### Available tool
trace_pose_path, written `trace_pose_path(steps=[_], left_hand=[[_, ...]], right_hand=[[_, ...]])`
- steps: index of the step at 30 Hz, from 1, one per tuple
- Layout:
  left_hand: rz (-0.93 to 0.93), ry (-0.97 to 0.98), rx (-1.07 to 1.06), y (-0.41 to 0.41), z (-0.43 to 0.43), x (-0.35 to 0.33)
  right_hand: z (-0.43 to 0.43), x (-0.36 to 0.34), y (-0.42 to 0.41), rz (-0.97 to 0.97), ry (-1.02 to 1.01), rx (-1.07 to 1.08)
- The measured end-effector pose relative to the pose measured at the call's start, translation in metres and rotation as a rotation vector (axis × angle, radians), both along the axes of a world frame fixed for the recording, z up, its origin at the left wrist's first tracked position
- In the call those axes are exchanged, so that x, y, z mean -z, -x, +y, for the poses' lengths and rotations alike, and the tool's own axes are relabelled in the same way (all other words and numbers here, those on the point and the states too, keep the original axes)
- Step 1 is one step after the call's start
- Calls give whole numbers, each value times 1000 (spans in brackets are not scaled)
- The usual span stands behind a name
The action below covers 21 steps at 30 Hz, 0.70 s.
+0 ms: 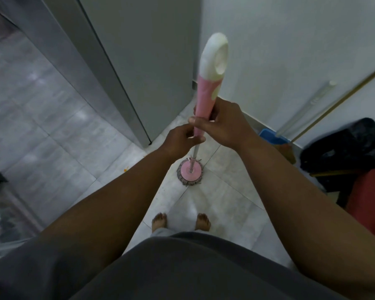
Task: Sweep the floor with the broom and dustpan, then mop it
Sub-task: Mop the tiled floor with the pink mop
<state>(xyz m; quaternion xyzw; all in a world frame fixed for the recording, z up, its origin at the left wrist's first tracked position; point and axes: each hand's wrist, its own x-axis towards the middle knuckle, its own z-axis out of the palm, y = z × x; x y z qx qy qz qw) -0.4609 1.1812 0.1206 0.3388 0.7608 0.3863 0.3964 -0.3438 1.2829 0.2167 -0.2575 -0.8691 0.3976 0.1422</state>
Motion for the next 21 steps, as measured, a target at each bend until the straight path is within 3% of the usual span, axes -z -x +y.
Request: trace_pose_path(steps=[10,21], left_hand=[[138,92,206,21,-10,-2],[136,-11,191,20,-12,11]], right_hand=[[-12,-13,7,-84,-96,-80],[-12,-10,17,-90,26,92]])
